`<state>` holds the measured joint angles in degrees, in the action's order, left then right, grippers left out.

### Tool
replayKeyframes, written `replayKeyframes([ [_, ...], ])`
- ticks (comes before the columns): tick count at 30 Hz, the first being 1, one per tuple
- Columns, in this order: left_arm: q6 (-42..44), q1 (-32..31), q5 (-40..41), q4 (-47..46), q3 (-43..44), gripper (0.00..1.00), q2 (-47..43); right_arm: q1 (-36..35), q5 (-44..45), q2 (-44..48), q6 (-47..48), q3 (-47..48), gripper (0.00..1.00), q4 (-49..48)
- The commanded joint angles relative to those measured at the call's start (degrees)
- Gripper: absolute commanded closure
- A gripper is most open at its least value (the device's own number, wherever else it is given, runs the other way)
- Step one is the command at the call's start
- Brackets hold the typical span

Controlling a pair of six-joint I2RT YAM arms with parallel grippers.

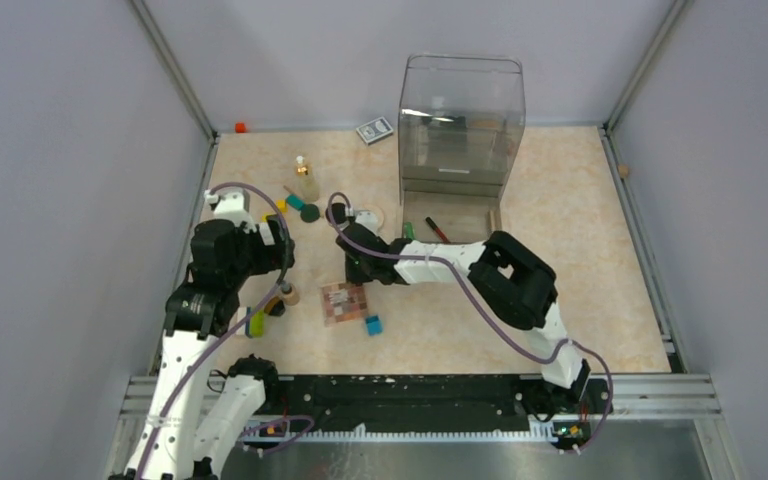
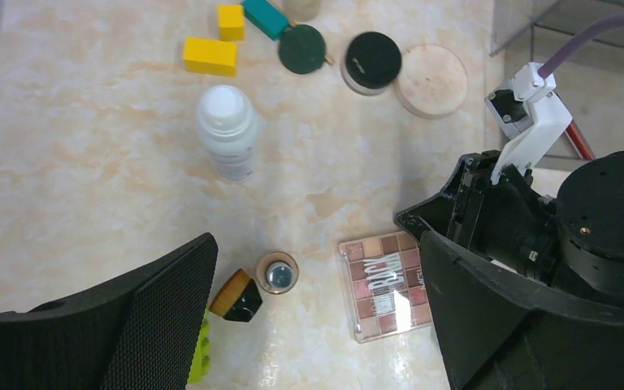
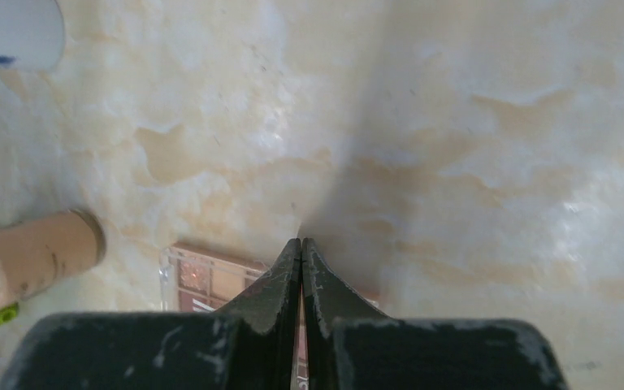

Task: Organize the makeup
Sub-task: Move the makeup to the center of the board.

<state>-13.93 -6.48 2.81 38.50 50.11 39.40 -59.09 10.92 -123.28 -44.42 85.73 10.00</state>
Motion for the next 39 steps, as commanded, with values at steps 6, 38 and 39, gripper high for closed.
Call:
replayKeyframes([
  [6, 1.88, -0.94, -15.82, -3.52, 0.52, 0.01, 4.58, -0.04, 2.31, 13.36, 2.31, -16.92, 1.0, -2.23],
  [38, -16.98, -21.23, 0.84, -12.08, -12.32, 0.03, 28.1, 1.43, -9.68, 28.07, -11.27, -45.69, 0.64, -27.91],
  [39, -17.54, -21.24, 0.76, -12.72, -13.12, 0.04, 28.6, 1.43, -9.99, 27.71, -11.31, -45.47, 0.64, -27.94],
])
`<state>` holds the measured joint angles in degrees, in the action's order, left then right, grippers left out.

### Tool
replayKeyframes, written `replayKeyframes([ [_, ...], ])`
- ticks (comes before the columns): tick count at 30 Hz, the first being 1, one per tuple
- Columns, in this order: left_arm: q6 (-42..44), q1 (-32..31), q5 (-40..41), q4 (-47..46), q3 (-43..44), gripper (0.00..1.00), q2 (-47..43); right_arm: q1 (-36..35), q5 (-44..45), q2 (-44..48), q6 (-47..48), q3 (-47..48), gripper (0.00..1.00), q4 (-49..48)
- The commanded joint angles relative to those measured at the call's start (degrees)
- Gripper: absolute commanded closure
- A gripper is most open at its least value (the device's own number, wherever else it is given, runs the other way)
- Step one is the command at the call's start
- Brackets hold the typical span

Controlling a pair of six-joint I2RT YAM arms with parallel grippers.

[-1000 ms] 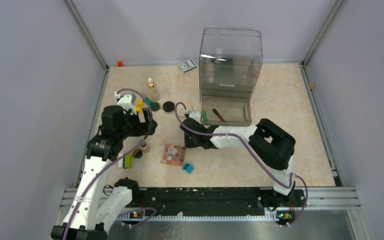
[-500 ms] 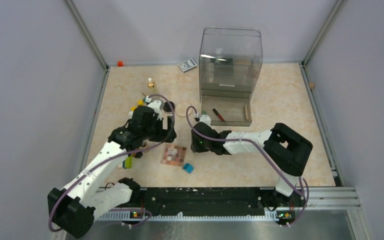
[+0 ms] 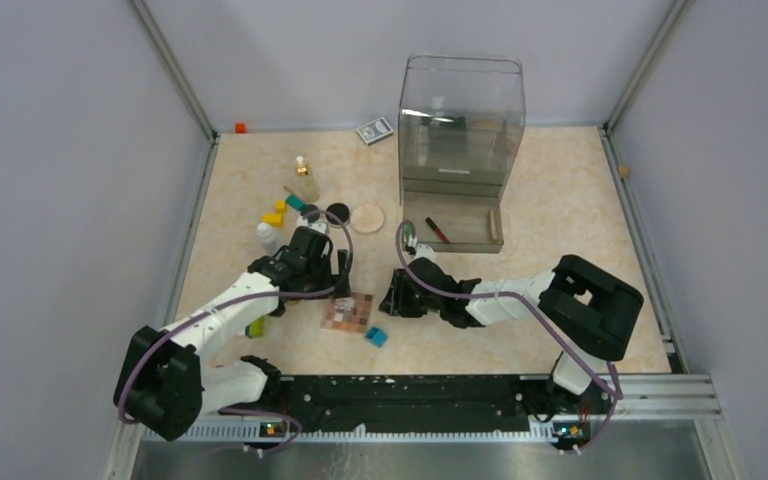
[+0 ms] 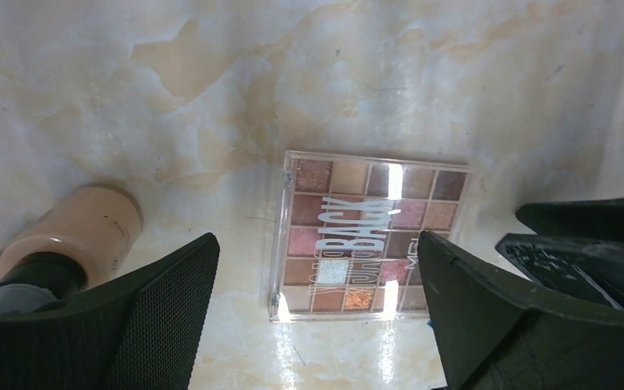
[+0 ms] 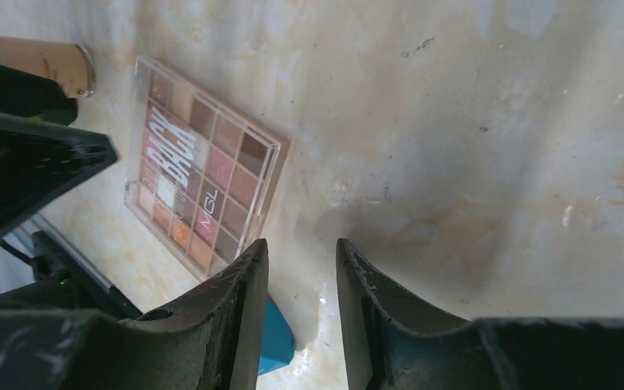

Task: Organize the makeup
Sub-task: Move the makeup to the center of the board.

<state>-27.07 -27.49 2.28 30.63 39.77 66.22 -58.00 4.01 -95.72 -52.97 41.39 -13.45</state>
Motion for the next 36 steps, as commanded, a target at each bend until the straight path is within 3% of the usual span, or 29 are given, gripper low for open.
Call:
replayKeyframes([
  [1, -4.66, -0.27, 1.01, -5.62, -3.5, 0.05, 2.26, 0.29, -3.28, -0.16, -2.82, -0.8, 0.63, -4.26],
  [13, -4.91, -0.3, -4.01, -8.9, -6.89, 0.23, 4.75, 0.3, -6.85, -4.56, -6.93, 1.64, 0.59, -5.25],
  [21, -5.51, -0.53, -7.95, -11.21, -8.78, 0.36, 6.28, 0.67, -9.08, -9.11, -11.17, 2.03, 0.69, -9.05],
  [29, -6.51, -0.64, -10.21, -12.95, -11.95, 0.48, 4.45, 1.68, -8.32, -8.55, -12.43, -0.05, 0.73, -9.42],
  [36, -5.71, -3.01, -17.27, -19.62, -12.01, 0.53, 7.9, 3.62, -5.9, -5.42, -12.22, -2.93, 0.73, -8.15],
])
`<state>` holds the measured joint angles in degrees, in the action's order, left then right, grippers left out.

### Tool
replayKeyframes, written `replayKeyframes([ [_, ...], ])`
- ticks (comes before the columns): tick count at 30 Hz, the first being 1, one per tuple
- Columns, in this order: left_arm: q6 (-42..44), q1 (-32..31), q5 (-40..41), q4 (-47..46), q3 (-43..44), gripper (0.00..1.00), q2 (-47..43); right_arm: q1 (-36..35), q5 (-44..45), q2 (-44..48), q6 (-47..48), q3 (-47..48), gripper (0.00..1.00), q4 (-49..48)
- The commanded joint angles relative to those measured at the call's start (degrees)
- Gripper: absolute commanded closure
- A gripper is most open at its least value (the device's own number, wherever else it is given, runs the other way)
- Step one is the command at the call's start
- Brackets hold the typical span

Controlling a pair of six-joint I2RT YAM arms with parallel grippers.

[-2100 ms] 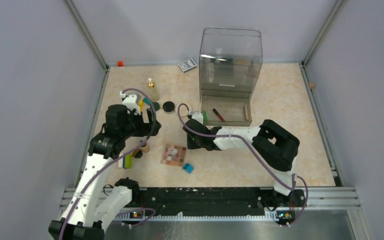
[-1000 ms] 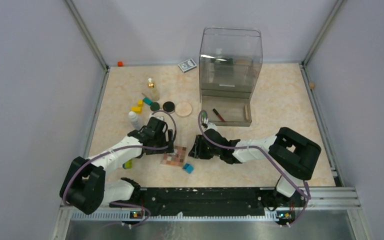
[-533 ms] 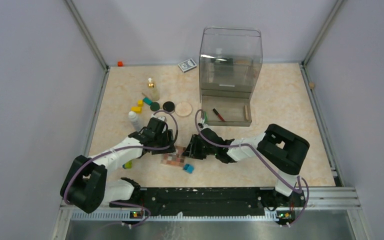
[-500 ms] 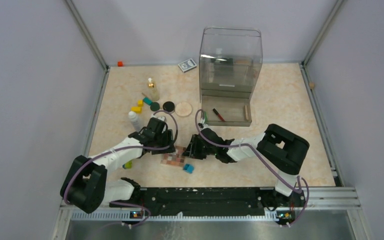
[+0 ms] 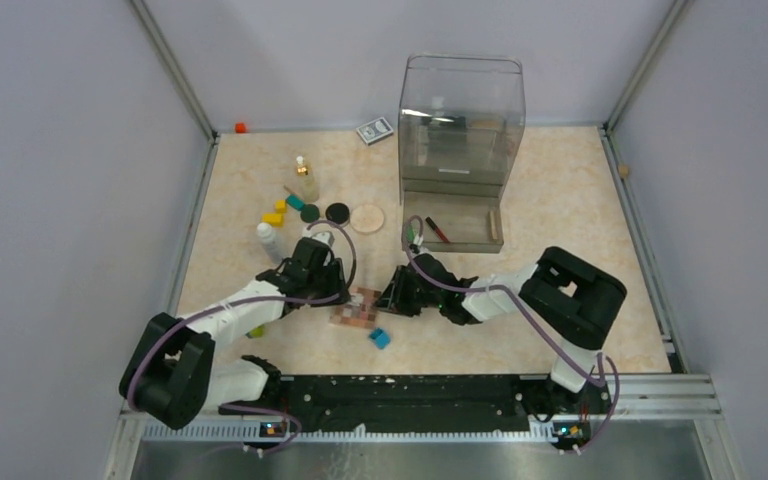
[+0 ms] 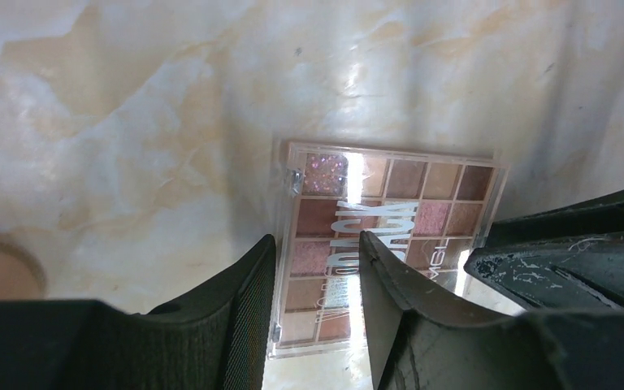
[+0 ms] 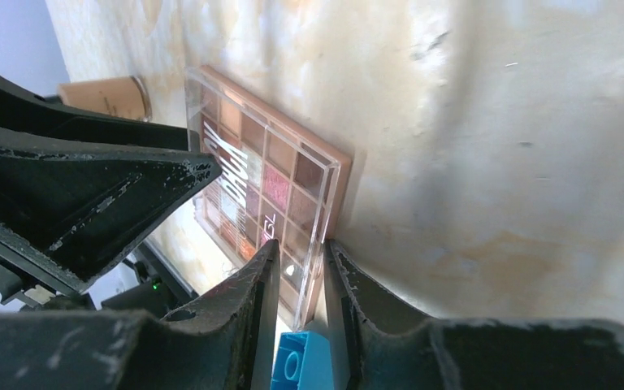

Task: Organize the makeup
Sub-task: Move the makeup to the center of the board.

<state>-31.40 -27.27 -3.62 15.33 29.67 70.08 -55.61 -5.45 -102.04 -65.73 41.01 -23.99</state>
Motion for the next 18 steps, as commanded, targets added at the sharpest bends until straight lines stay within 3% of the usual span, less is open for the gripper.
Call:
replayKeyframes([
  [1, -1.39, -4.37, -11.72, -4.95, -1.53, 0.53, 4.76, 1.74, 3.83, 1.55, 0.52, -3.25, 0.73, 2.49],
  [10, -2.53, -12.27, -12.77, -9.55, 3.67, 0.51, 11.95, 6.26, 9.05, 11.81, 1.7, -10.74, 0.73, 7.99],
  [18, -4.68, -15.36, -11.94, -13.83, 4.05, 0.39, 15.74, 8.41, 8.4, 19.92, 10.52, -13.14, 0.72, 15.26],
])
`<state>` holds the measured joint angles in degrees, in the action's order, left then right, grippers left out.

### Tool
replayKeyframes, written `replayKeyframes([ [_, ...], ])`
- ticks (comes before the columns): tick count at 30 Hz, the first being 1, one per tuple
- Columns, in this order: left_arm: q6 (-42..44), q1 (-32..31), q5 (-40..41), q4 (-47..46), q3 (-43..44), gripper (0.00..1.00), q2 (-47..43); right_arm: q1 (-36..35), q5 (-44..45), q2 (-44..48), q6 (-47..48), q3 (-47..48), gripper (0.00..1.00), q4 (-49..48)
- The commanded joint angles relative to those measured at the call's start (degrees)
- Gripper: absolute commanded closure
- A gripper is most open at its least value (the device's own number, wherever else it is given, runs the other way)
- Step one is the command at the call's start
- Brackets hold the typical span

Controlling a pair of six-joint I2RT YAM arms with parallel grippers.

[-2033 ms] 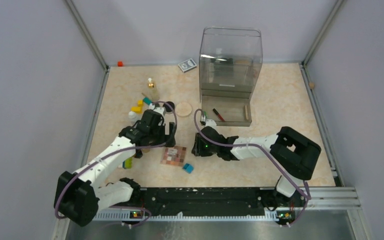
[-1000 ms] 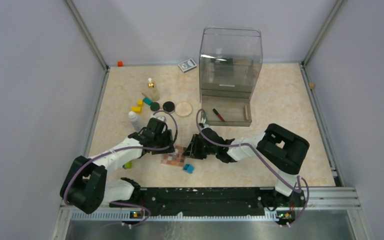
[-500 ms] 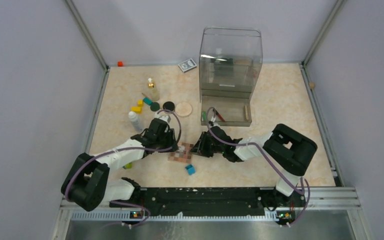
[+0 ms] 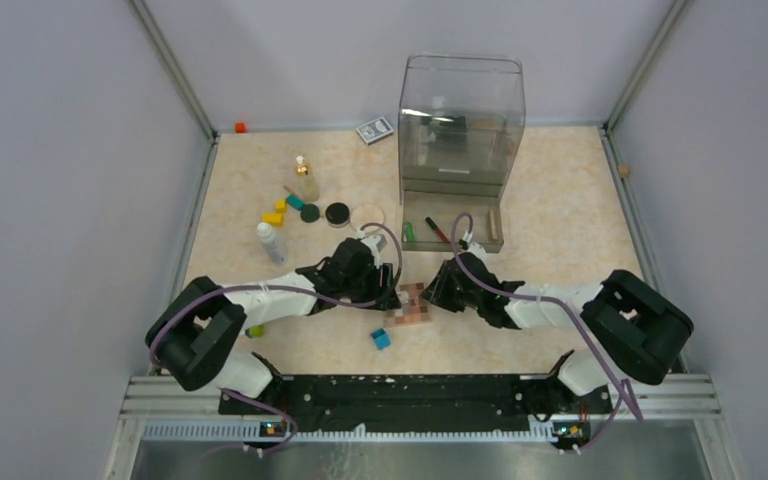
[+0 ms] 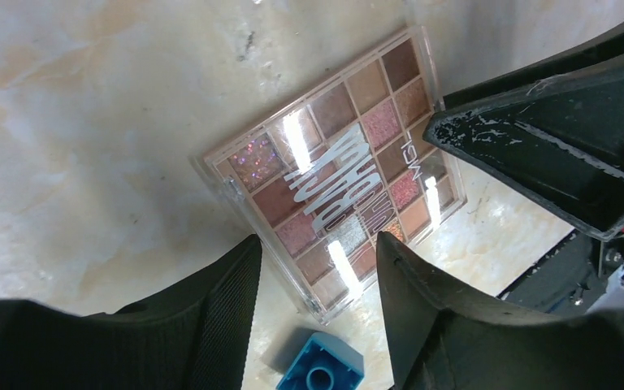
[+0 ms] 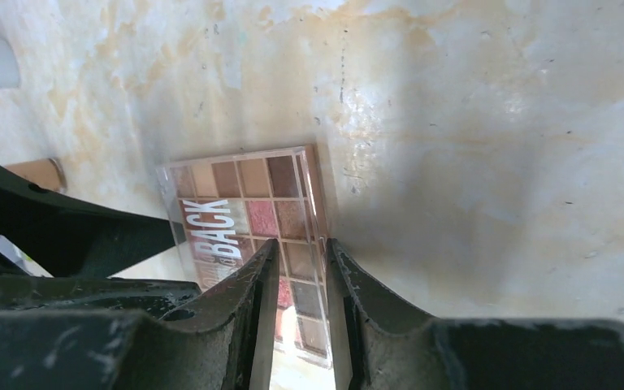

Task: Organize the makeup
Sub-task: Move the makeup to the center of the board, then pick up the makeup from the center of the board.

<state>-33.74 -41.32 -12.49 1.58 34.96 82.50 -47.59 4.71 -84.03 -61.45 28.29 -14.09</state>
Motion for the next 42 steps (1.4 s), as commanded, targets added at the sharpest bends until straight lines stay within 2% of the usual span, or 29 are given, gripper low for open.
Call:
replayKeyframes([
  [1, -2.62, -1.31, -2.78, -0.28, -1.48, 0.38, 3.38, 0.61, -2.59, 1.94, 7.5, -0.05, 0.72, 6.13],
  [7, -3.58, -1.33, -1.57, -0.61, -3.12, 0.37, 2.91, 1.35, -6.09, 0.28, 11.36, 0.97, 0.71, 8.88],
  [11, -4.96, -1.31, 1.18, -0.58, -5.96, 0.33, 0.72, 1.66, -6.07, 0.6, 13.02, 0.8, 0.67, 10.29],
  [16, -6.88, -1.31, 0.07, -4.21, -9.06, 0.34, -0.89, 1.67, -6.06, -0.18, 17.1, 2.73, 0.66, 13.59],
  [22, -8.07, -1.35, -1.31, -7.39, -10.43, 0.42, 0.43, 1.66, -7.29, -0.86, 18.74, 3.52, 0.67, 13.91],
  [28, -8.54, -1.78, -2.85, -10.78, -10.23, 0.61, 3.56, 1.71, -8.59, -1.33, 17.35, 3.46, 0.71, 12.38],
  [36, -7.58, -2.73, -2.89, -10.48, -5.83, 0.63, 6.01, 1.7, -7.61, 2.07, 14.88, 2.65, 0.73, 11.2],
  [42, -7.31, -3.49, -3.23, -10.21, -1.74, 0.67, 7.28, 1.71, -7.73, 5.22, 14.17, 2.04, 0.78, 9.91],
])
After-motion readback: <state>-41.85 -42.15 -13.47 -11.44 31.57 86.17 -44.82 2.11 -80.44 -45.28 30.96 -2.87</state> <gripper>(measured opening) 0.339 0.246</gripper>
